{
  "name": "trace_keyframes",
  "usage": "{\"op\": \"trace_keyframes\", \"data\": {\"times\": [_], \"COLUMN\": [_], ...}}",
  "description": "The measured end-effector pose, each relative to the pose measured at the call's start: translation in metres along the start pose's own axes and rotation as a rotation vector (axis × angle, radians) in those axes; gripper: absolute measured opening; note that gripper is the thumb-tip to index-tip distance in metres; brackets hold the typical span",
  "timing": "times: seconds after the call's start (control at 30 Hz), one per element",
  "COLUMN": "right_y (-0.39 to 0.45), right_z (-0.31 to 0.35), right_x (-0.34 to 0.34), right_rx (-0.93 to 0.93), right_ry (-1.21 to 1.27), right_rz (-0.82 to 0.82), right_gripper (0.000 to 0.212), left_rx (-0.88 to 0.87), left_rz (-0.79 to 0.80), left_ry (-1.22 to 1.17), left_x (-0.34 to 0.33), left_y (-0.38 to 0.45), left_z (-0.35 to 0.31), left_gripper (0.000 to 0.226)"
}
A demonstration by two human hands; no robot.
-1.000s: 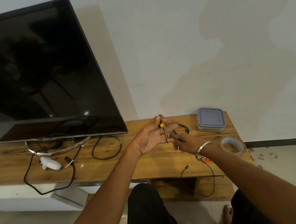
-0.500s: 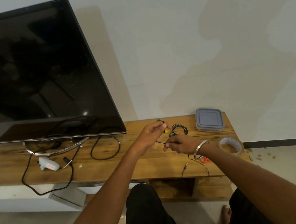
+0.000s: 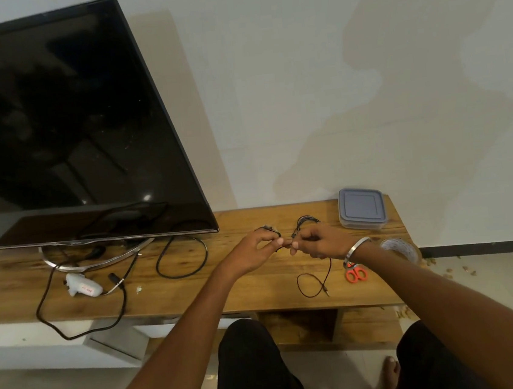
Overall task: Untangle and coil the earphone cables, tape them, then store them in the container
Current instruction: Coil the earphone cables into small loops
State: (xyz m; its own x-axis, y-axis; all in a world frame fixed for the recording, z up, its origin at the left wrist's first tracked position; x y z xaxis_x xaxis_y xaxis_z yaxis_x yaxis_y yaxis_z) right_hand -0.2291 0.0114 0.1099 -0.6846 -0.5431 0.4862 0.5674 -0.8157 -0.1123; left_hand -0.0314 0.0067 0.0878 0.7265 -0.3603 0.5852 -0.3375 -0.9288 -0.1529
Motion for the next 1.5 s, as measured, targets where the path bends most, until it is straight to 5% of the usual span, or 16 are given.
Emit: {"op": "trace_keyframes", "data": {"times": [0.87,1.27,1.5], "right_y": [0.009,0.01,0.008], "right_z": [-0.015,-0.028,-0.03], "right_x": [0.011,0.008,-0.01], "right_rx": [0.059,-0.005,0.012], "right_ry": [-0.064,0.01,-0.125], "right_rz": [-0.231,-0.391,-0.315], "right_gripper": [0.014,0.017,0.022], "left_rx": [0.035,0.055,-0.017], "left_rz": [0.375,0.394,0.312], "left_ry": [-0.15,-0.898,-1.026], "left_x": [-0.011,-0.008,-0.005], "left_y": [-0.02,-0.023,-0.019], "left_z": [-0.027,-0.057,-0.071], "left_gripper": [0.028,0.024,0.023]}}
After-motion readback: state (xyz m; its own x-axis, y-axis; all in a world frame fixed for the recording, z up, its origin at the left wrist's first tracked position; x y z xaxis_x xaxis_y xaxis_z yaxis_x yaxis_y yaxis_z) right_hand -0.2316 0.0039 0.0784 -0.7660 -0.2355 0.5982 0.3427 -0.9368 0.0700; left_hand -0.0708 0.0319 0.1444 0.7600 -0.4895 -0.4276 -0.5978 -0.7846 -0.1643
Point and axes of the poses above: each hand's wrist, its own y-axis towards the middle knuckle, its own x-axis out of the back of the hand, z = x × y, the point moved 2 cm from there along y, towards the middle knuckle, and after that the axes turned 4 degrees about x, right-handed, at the moved point
